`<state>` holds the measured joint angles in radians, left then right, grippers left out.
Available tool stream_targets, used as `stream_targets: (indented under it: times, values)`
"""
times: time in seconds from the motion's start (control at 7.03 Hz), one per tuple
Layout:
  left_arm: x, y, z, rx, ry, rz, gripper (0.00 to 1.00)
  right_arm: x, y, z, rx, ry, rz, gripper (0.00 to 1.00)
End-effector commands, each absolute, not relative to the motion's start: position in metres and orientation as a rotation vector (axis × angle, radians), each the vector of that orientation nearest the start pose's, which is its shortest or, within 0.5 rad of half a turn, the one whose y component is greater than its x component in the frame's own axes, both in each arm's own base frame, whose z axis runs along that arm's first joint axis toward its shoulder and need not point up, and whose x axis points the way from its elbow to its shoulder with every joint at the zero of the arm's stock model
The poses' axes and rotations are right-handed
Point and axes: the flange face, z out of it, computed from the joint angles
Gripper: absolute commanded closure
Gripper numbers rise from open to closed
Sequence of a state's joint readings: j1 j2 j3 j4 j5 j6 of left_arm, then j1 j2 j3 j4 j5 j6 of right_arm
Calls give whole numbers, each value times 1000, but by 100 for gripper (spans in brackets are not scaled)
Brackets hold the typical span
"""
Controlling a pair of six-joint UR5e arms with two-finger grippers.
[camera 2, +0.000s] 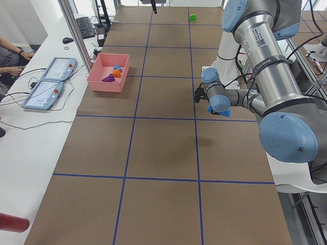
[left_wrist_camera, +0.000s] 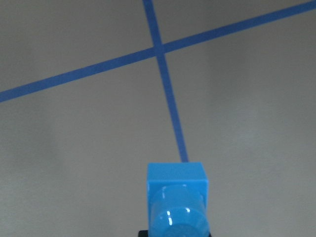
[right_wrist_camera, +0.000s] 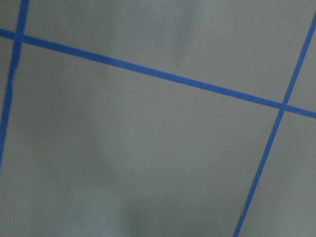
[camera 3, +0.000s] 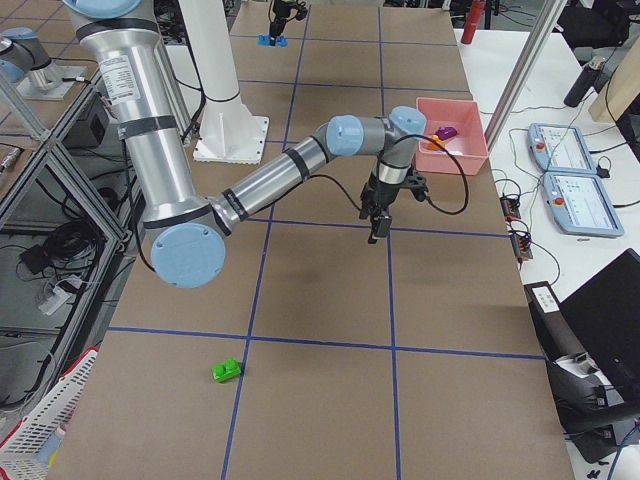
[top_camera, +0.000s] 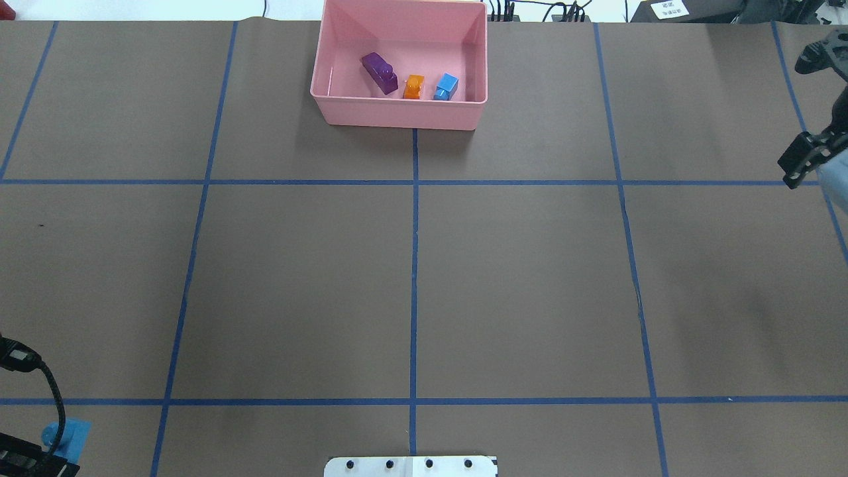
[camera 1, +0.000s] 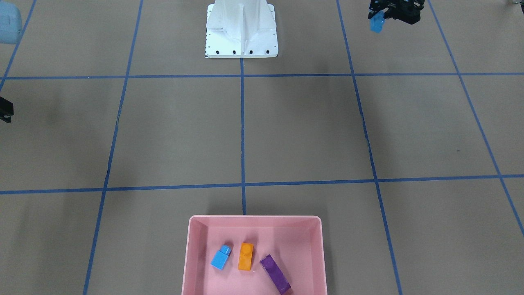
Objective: Put all blocks into box
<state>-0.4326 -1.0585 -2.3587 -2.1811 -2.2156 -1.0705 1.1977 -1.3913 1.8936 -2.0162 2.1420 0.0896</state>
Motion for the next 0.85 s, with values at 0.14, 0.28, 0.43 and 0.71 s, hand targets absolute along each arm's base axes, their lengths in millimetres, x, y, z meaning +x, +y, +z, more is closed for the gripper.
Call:
stream_targets:
  times: [0.14, 0.28, 0.43, 0.71]
  values:
    - [262, -273, 346, -43, 1106, 226, 100, -85, -430, 595, -92, -572, -389, 0]
    - [276, -310, 307, -35, 1080, 170, 100, -74, -401, 624, -119, -573, -438, 0]
    - [289, -352, 264, 2, 1069, 144, 100, -67, -382, 643, -126, -573, -455, 0]
    - [297, -405, 220, 48, 1053, 117, 100, -47, -325, 705, -147, -573, -489, 0]
